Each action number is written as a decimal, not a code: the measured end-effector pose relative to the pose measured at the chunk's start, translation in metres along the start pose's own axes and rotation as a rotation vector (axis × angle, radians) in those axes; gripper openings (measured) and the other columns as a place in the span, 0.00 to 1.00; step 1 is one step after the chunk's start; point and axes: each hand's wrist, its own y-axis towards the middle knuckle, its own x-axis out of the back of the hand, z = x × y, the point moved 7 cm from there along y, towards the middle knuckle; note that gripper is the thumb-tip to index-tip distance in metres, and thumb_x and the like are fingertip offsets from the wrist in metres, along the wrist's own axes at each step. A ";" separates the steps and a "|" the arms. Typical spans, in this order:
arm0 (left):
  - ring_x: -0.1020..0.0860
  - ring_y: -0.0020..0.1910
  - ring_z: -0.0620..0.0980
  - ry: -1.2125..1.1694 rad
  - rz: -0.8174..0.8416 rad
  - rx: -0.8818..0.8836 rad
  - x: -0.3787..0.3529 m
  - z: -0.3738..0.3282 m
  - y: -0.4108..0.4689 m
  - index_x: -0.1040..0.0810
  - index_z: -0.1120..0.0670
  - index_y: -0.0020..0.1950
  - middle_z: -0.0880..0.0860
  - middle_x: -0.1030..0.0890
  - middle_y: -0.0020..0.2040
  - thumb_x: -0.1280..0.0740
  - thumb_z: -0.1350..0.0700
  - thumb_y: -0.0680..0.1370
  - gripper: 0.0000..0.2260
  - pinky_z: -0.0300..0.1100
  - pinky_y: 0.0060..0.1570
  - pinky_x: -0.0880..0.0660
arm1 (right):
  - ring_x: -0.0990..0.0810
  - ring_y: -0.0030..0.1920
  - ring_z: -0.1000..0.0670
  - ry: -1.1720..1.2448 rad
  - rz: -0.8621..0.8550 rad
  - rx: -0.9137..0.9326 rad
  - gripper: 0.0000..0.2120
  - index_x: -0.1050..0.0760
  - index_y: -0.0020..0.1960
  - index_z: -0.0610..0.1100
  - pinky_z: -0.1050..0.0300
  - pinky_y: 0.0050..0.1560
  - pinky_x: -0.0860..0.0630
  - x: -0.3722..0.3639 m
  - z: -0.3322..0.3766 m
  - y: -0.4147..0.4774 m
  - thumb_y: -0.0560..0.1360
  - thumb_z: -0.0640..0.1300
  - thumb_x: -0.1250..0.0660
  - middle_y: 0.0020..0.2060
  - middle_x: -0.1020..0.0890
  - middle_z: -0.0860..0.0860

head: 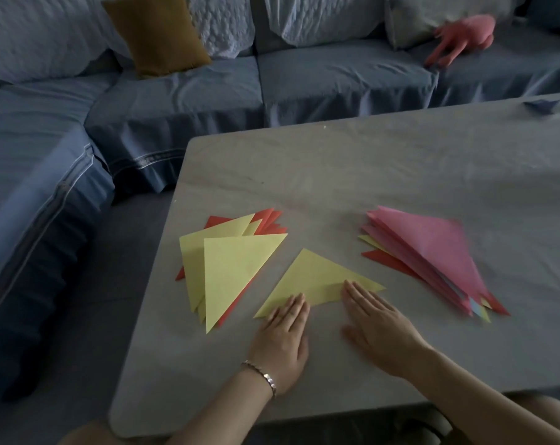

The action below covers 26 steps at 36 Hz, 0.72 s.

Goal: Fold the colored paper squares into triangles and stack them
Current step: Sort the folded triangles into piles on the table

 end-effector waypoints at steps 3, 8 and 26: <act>0.62 0.72 0.43 0.027 0.007 -0.048 0.000 0.008 -0.010 0.56 0.53 0.75 0.46 0.61 0.72 0.66 0.46 0.71 0.32 0.36 0.69 0.64 | 0.26 0.64 0.48 0.034 -0.016 -0.099 0.39 0.28 0.64 0.36 0.60 0.69 0.50 0.003 -0.020 -0.009 0.78 0.61 0.66 0.65 0.27 0.43; 0.68 0.69 0.42 0.010 0.048 -0.006 0.003 0.026 -0.023 0.61 0.52 0.75 0.45 0.67 0.70 0.79 0.35 0.65 0.42 0.37 0.64 0.73 | 0.66 0.69 0.56 0.041 0.004 -0.099 0.53 0.66 0.71 0.42 0.63 0.68 0.68 0.003 -0.040 -0.024 0.54 0.68 0.90 0.69 0.65 0.53; 0.19 0.49 0.59 -0.015 -0.450 0.346 0.067 0.083 -0.044 0.21 0.62 0.53 0.59 0.18 0.51 0.24 0.63 0.62 0.20 0.52 0.45 0.22 | 0.33 0.66 0.46 0.298 -0.087 -0.361 0.30 0.36 0.69 0.49 0.53 0.62 0.36 0.053 -0.031 0.031 0.71 0.58 0.33 0.64 0.29 0.48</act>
